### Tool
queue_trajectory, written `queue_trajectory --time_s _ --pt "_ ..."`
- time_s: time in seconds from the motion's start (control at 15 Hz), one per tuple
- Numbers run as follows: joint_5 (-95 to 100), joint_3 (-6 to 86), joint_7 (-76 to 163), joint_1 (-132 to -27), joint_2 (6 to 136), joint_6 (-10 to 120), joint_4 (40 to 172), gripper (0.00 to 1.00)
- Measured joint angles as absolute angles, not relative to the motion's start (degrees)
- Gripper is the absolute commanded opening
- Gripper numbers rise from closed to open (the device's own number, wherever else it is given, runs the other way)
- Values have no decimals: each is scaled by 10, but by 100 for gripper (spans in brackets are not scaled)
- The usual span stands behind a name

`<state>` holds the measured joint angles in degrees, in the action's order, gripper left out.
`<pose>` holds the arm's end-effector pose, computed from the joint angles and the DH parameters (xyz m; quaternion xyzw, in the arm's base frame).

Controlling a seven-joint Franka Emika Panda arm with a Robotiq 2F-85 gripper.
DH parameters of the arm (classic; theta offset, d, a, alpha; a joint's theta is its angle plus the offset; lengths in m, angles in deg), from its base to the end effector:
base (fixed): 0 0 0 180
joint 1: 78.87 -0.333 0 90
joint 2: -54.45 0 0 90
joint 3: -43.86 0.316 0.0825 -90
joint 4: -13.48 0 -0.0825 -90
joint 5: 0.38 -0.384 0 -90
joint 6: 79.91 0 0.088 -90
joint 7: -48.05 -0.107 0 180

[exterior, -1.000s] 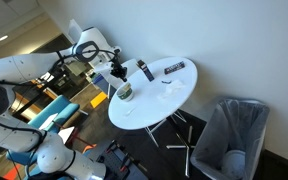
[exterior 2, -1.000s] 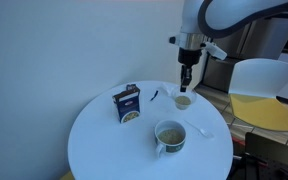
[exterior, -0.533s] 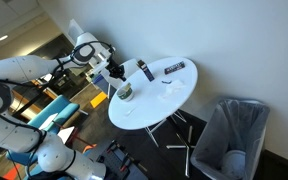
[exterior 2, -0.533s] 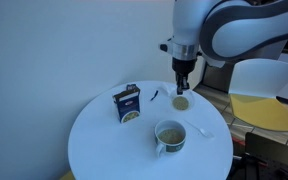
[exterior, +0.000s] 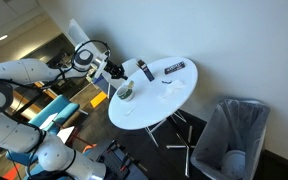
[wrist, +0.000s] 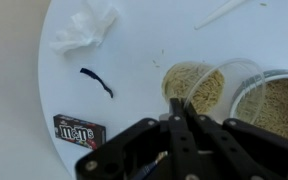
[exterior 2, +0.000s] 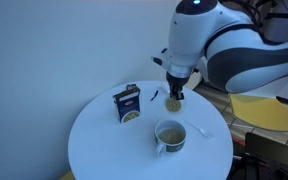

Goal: Pour the contents in the clear cup into the white and green mug

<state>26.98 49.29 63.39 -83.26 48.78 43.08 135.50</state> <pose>0.5288 0.0730 0.4671 0.9203 0.3254 0.0453 0.2124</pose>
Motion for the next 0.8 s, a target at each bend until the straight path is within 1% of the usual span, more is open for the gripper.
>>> queue_trajectory --time_s 0.4,0.8 --pt "352 503 585 -840 481 518 1408 1" --pt "458 528 514 -848 443 539 1448 1"
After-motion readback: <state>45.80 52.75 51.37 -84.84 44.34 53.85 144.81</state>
